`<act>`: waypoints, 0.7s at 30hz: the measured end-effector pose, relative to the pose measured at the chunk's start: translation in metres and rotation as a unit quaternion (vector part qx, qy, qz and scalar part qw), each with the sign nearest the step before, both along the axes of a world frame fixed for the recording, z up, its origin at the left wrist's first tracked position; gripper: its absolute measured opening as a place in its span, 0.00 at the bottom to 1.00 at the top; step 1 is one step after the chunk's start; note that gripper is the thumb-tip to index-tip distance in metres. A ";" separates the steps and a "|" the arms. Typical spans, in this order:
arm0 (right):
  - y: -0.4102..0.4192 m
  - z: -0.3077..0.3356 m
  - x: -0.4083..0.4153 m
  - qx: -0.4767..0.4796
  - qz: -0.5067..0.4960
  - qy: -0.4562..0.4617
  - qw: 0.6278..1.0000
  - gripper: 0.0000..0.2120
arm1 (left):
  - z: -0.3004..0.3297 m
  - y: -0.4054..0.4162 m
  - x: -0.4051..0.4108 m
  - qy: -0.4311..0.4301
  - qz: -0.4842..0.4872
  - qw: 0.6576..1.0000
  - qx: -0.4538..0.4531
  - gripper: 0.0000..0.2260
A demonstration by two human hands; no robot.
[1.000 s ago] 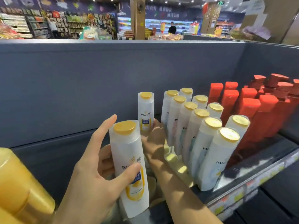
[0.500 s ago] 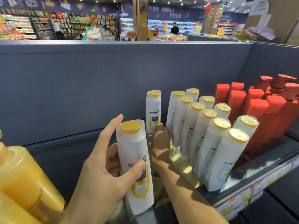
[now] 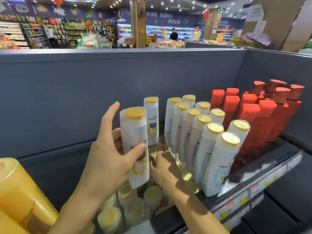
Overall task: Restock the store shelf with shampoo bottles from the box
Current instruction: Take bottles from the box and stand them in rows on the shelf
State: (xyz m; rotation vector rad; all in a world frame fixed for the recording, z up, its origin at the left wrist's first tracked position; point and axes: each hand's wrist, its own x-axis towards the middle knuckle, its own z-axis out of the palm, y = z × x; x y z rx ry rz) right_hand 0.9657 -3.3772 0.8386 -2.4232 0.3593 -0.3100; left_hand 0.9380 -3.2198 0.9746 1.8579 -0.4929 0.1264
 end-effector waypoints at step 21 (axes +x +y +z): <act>-0.038 0.011 -0.097 -0.181 0.139 0.143 0.963 0.40 | -0.055 -0.073 0.097 0.035 0.015 0.999 0.030 0.22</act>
